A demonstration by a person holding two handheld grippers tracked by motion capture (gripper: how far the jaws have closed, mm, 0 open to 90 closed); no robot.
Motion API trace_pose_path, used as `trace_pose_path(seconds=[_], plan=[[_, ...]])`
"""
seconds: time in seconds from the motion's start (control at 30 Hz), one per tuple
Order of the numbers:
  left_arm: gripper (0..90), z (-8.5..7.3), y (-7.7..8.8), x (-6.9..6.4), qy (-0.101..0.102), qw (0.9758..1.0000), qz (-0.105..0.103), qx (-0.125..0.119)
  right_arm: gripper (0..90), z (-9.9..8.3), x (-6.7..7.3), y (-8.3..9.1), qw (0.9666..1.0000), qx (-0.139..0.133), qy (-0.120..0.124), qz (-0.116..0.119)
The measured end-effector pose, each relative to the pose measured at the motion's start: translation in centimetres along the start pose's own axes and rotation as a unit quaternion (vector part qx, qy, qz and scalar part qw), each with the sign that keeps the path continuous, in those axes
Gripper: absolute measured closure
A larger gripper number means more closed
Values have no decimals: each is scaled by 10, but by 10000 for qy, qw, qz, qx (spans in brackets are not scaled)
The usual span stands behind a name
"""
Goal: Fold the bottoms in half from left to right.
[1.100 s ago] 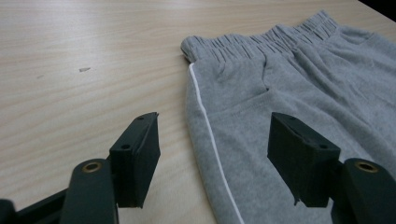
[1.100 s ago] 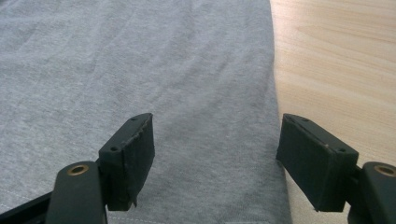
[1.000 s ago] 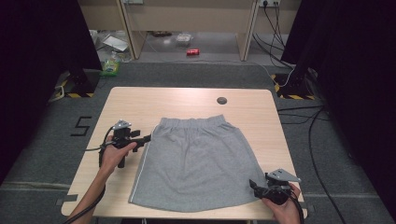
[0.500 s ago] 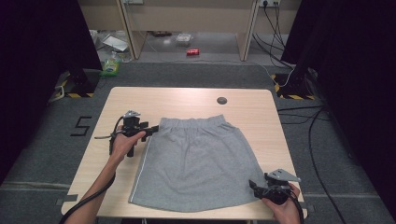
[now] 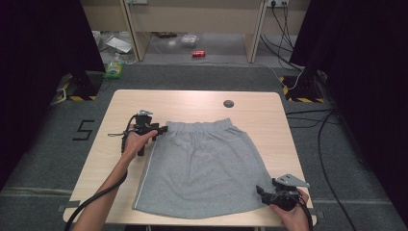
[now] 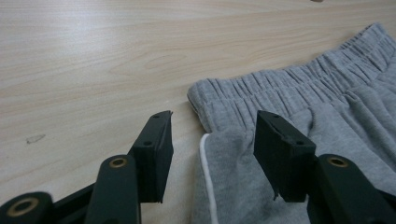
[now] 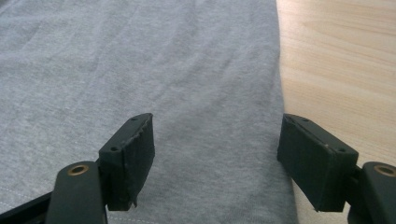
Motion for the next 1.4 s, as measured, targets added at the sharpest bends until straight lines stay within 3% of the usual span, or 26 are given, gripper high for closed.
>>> trace_pose_path(seconds=[0.27,0.37,0.47,0.5,0.6,0.8,1.0,1.2,1.33,1.4], plan=[[547,-2,-17,-1,-126,9994,149,272,279,0,0,-1,10000,19,27,5],[575,-2,-20,-3,-162,9987,305,388,280,0,1,-1,10000,10,20,2],[686,-2,-21,-10,-735,9934,628,616,281,1,1,-1,10000,-12,43,14],[713,-2,-22,-11,-787,9925,670,650,281,1,2,0,10000,-8,69,21],[745,-1,-24,-13,-802,9919,706,680,281,1,3,1,10000,1,72,28],[765,-2,-24,-12,-783,9931,633,601,283,2,6,0,9999,-4,148,31],[769,-1,-24,-13,-815,9921,681,664,285,8,15,0,9996,-120,245,92],[771,-1,-24,-13,-802,9919,699,694,286,19,36,-6,9990,-260,252,263],[771,0,-24,-13,-766,9922,695,702,296,28,66,-17,9974,-284,510,418],[771,0,-24,-13,-774,9921,688,704,300,37,84,-21,9959,-455,621,484]])
Point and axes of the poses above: each handheld gripper's, and its own axes: y roughly backward along the jaws, z roughly out of its top, x roughly to its left, the point moved 7 cm from there along -y, roughly forward along the jaws, and after that the axes turned 4 degrees about y, right-handed, at the moved point
